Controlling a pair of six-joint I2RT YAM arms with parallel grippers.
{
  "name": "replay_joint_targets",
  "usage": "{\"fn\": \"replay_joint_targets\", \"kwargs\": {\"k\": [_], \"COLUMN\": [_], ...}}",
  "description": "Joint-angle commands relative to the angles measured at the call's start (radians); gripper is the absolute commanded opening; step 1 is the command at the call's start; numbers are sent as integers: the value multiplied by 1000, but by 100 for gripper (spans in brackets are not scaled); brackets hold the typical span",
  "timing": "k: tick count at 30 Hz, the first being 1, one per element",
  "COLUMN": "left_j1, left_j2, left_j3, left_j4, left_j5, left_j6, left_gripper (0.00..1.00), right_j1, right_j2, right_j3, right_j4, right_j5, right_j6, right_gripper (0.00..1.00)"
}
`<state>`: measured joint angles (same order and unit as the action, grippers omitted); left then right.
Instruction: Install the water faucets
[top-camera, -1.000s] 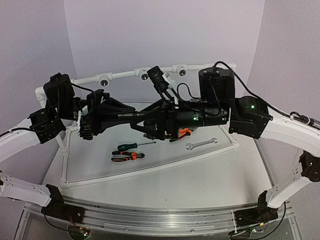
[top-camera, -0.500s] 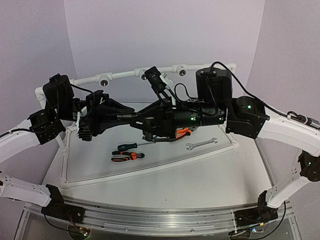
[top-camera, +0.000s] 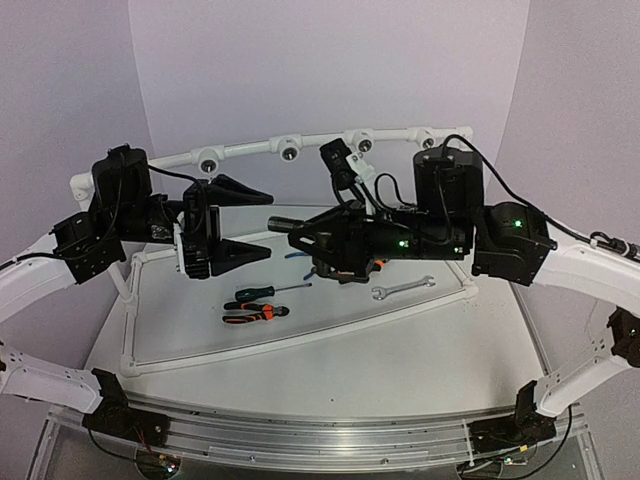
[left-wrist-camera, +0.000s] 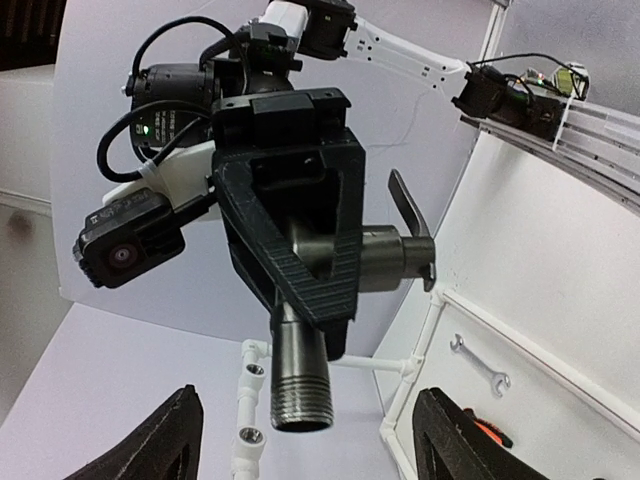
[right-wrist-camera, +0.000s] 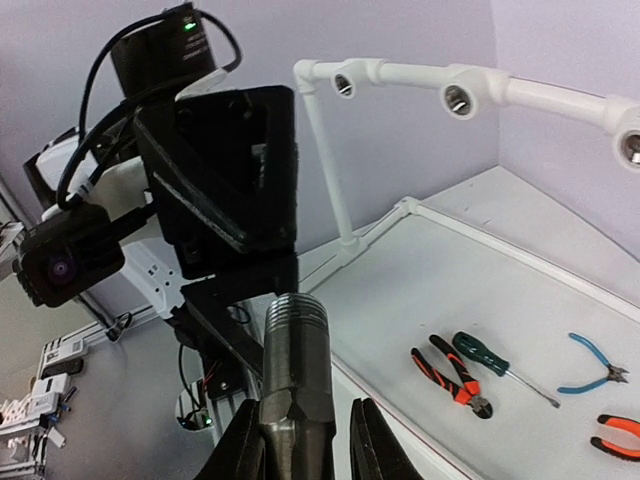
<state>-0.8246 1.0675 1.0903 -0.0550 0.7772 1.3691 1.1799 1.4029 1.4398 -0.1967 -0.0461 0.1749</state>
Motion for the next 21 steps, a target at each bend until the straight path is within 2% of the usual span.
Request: {"fn": "replay_joint_targets", "kwargs": {"k": [1,3,6,11,15,18,21], "left_j1": [1,0,1,3,82,223,324], "left_j2": [35,101,224,441,577,625,628], "left_j3": [129,236,475,872,1181,1307,1351], "left_j4": [-151,-198,-364,-777,-1103,-1212,-1284], "left_j5": [-233,-377,-583,-751,-725,-651,-604], "left_j6": [-62,-219,-380,-584,-666,-673,-651], "left_gripper": [76,77,77,76,82,87,88], "right_j1": [-5,-5,-5,-5,-5,-5,-5], "right_j2": [-73,-73,-63,-32,-21,-19,-13], "right_j3": [-8,-6,3,29,37,40,44], "right_j4": [45,33,21,-9,-19,-21,-23], "right_j5": [251,326,392,398,396,396,393], "right_j6": [29,34,30,20,9,-3,-15], "right_gripper": [0,0,0,0,0,0,0]}}
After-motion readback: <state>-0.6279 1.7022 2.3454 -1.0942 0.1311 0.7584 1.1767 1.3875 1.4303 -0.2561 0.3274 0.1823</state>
